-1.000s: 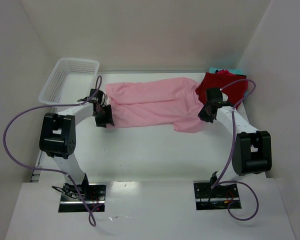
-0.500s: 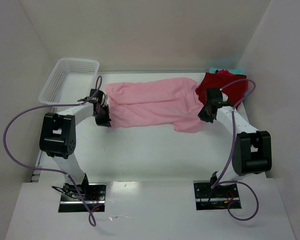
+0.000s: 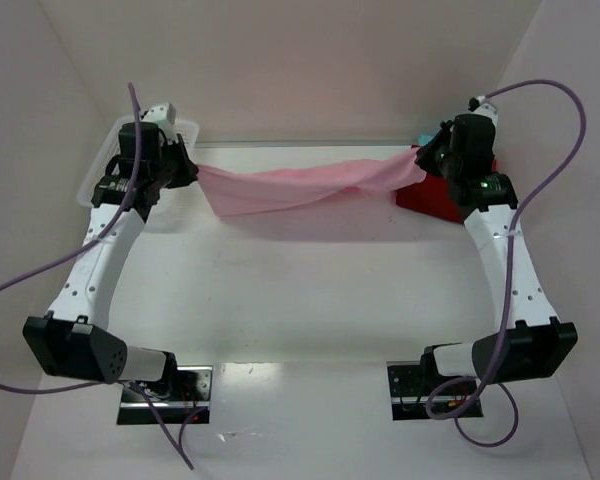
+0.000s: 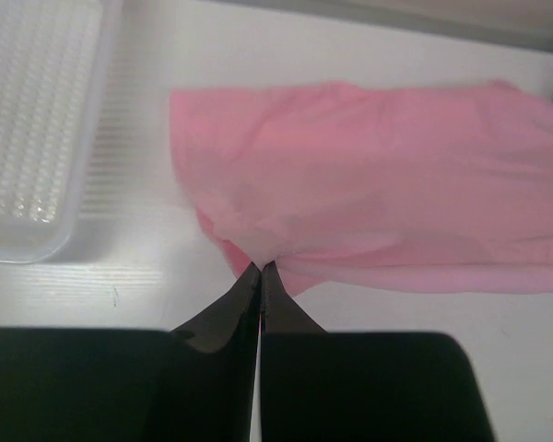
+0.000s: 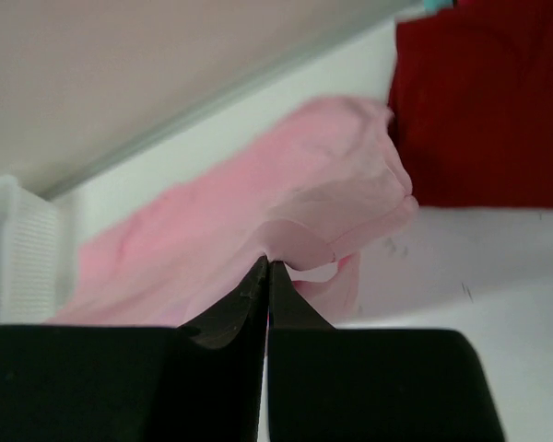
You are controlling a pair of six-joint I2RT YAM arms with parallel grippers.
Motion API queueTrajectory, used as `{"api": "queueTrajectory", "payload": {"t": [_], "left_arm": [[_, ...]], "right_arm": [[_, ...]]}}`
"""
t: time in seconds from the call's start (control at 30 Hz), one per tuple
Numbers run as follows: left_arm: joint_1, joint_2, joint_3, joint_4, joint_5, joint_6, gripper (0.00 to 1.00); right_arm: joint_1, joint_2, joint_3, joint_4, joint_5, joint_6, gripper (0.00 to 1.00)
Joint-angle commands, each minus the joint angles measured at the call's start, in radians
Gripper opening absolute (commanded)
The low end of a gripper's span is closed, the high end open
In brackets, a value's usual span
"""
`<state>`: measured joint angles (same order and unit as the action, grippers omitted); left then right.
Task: Fold and stack the t-shirts
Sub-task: Flatten out the tshirt
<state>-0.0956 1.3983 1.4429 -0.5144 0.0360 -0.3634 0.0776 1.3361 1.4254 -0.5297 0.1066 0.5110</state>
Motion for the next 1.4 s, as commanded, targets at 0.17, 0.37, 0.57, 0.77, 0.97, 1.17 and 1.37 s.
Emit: {"api": "queueTrajectory", "payload": {"t": [0.17,0.37,0.57,0.77,0.97,1.17,1.37], "left_arm": [[0.005,-0.176,0.175,0.040,-0.100,0.055,0.00],[0.005,-0.301,0.264,0.073,-0.157,0.064,0.00],[0.005,-0.415,0.320,0.034,-0.166,0.043,0.00],[0.005,-0.485,0.332,-0.045,-0.151,0.034,0.00],[0.005,-0.461,0.237,-0.085,-0.151,0.024,0.00],[0.005,-0.312,0.090,0.025,-0.128,0.014,0.00],[0.005,-0.144,-0.019,0.141,-0.090,0.014,0.00]], "right_arm": [[-0.006,-0.170,0.248,0.164,-0.074,-0.055,0.00],[-0.006,-0.251,0.345,0.220,-0.074,-0.065,0.00],[-0.006,-0.371,0.389,0.194,-0.082,-0.052,0.00],[-0.006,-0.445,0.340,0.185,-0.156,-0.002,0.00],[-0.006,-0.482,0.205,0.117,-0.114,0.037,0.00],[-0.006,-0.364,0.038,0.151,-0.067,0.037,0.00],[-0.006,-0.238,-0.160,0.284,-0.056,0.058,0.00]]}}
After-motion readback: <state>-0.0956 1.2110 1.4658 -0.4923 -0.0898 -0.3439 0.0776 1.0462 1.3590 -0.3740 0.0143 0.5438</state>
